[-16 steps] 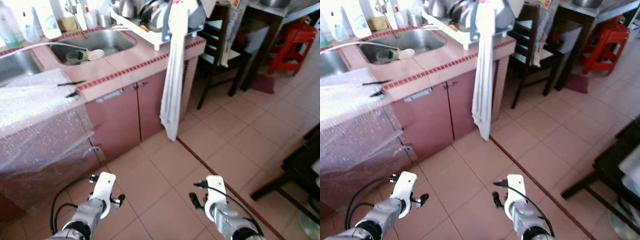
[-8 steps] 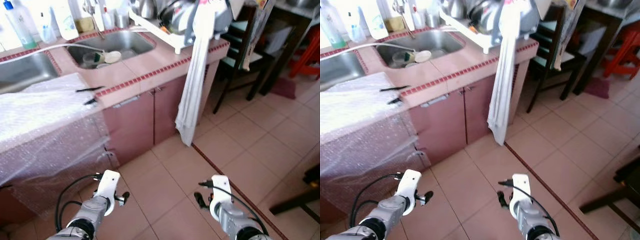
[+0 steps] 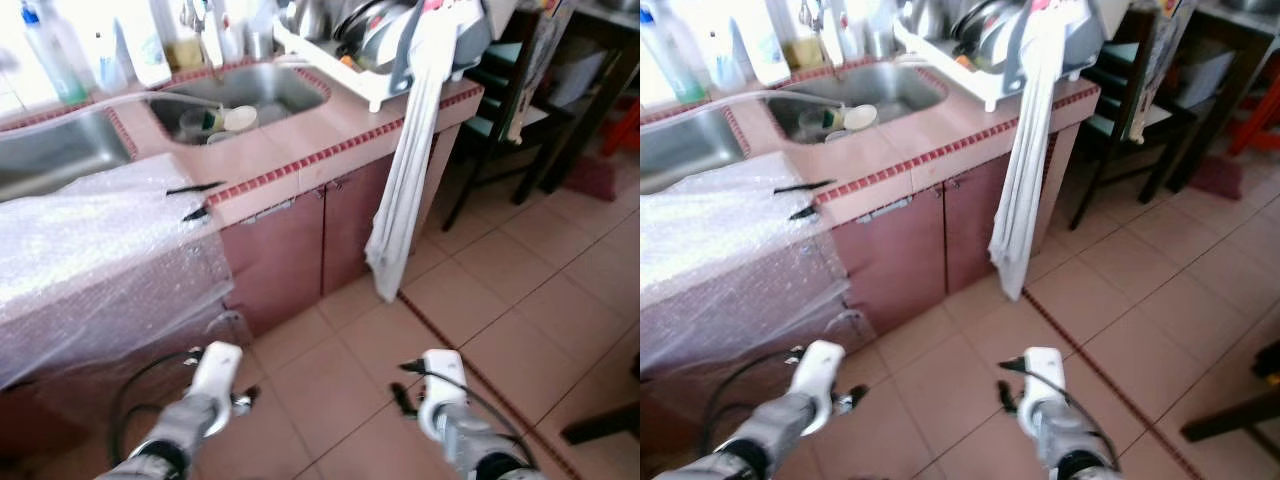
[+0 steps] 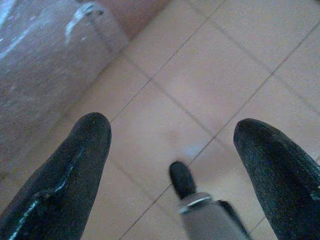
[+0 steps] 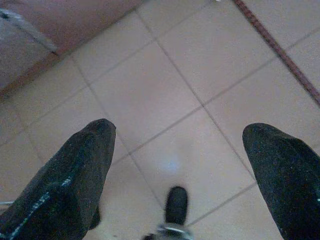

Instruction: Kitchen organization

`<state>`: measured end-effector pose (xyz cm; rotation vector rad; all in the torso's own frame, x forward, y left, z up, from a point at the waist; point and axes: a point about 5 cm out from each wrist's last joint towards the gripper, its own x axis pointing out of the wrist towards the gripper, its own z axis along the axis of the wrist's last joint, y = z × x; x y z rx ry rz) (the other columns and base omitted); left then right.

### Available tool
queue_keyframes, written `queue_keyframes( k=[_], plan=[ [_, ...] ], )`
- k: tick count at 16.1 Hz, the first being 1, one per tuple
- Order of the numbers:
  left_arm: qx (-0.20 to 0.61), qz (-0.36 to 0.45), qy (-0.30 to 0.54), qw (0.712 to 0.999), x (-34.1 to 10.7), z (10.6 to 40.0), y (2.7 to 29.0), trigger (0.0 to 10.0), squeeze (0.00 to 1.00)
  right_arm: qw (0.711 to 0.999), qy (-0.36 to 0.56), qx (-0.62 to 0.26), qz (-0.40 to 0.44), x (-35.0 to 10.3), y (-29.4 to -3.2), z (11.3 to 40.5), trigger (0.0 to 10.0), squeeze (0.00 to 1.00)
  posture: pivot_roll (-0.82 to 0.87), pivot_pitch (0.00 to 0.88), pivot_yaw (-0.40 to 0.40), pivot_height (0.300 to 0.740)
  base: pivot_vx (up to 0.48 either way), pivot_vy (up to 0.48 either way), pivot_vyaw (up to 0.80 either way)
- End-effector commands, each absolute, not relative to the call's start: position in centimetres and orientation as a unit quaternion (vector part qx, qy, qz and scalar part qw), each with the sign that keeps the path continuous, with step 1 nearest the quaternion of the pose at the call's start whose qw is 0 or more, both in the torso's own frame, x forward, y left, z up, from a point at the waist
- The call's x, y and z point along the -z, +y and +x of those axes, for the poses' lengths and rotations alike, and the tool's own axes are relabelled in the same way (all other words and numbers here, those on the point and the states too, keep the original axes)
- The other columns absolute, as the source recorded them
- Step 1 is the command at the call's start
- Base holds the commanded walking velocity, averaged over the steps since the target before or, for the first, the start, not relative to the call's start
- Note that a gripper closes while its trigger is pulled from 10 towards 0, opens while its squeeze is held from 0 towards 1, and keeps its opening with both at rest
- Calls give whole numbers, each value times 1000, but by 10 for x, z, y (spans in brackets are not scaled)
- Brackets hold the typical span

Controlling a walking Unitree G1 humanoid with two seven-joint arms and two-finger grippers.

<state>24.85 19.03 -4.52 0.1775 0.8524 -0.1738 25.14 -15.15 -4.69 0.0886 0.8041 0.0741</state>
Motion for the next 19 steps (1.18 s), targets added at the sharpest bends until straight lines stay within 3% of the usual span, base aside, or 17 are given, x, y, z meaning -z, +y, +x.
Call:
queue_keyframes(
  k=[1, 9, 17, 19],
  plan=[
    [82, 82, 416, 902, 47, 247, 189, 10000, 0, 915, 401, -32, 45, 51, -153, 246, 10000, 0, -53, 84, 21, 740, 281, 0, 0],
    [84, 100, 412, 902, 43, 251, 191, 10000, 0, 910, 413, 4, 39, 54, -172, 240, 10000, 0, -41, 65, 23, 740, 70, -157, 0],
    [76, 99, 411, 903, 44, 251, 192, 10000, 0, 910, 413, 2, 24, 54, -175, 241, 10000, 0, -40, 60, 19, 740, 0, 0, 0],
    [79, 99, 411, 903, 43, 251, 191, 10000, 0, 910, 413, 2, 24, 54, -175, 241, 10000, 0, -41, 60, 19, 740, 0, -375, 0]
  ],
)
